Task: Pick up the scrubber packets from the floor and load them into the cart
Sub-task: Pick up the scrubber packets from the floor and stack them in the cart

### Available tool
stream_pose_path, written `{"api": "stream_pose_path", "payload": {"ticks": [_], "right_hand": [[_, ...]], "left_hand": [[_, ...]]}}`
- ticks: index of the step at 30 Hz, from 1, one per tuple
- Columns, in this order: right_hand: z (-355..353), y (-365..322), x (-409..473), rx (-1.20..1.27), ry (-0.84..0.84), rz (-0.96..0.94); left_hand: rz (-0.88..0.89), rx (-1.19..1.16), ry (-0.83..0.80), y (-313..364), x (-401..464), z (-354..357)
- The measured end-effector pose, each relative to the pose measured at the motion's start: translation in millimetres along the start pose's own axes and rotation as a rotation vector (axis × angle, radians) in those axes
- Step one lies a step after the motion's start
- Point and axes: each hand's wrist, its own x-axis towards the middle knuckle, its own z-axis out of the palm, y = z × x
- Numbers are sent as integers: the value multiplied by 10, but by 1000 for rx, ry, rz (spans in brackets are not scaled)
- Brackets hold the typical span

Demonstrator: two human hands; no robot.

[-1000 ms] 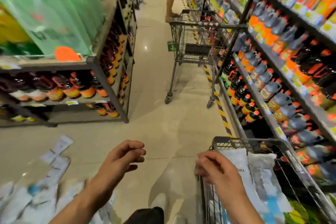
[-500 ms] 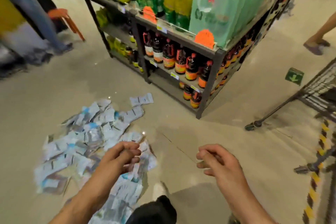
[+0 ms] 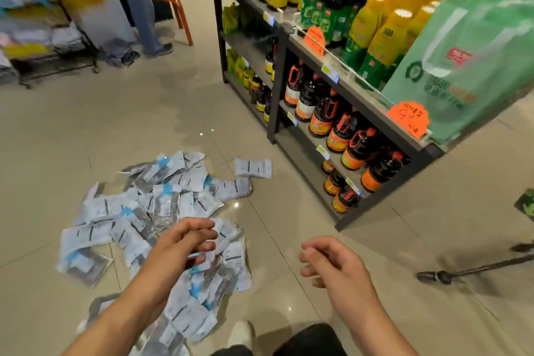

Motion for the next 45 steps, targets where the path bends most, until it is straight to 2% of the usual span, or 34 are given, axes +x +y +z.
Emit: {"api": "stream_pose_path", "payload": {"ticks": [6, 15, 24, 31, 36, 40, 45], "right_hand": [[-210, -343, 909, -51, -81, 29], [-637, -981, 2431, -191, -276, -30], [-197, -1487, 3408, -315, -433, -53], [556, -1764, 4119, -441, -531, 6], [1099, -1746, 4918, -564, -551, 84], [1558, -1388, 5778, -662, -551, 136], [2135, -529, 7075, -796, -530, 165]], "left_hand": [[-46, -54, 118, 307, 532, 333], [-102, -228, 365, 772, 1147, 1065], [-137, -361, 499, 1095, 1769, 1243], [-188, -449, 511, 1273, 2751, 1007], [-296, -451, 511, 1114, 3585, 707], [-405, -449, 496, 695, 4415, 475], [-579, -484, 300, -148, 5707, 401]]}}
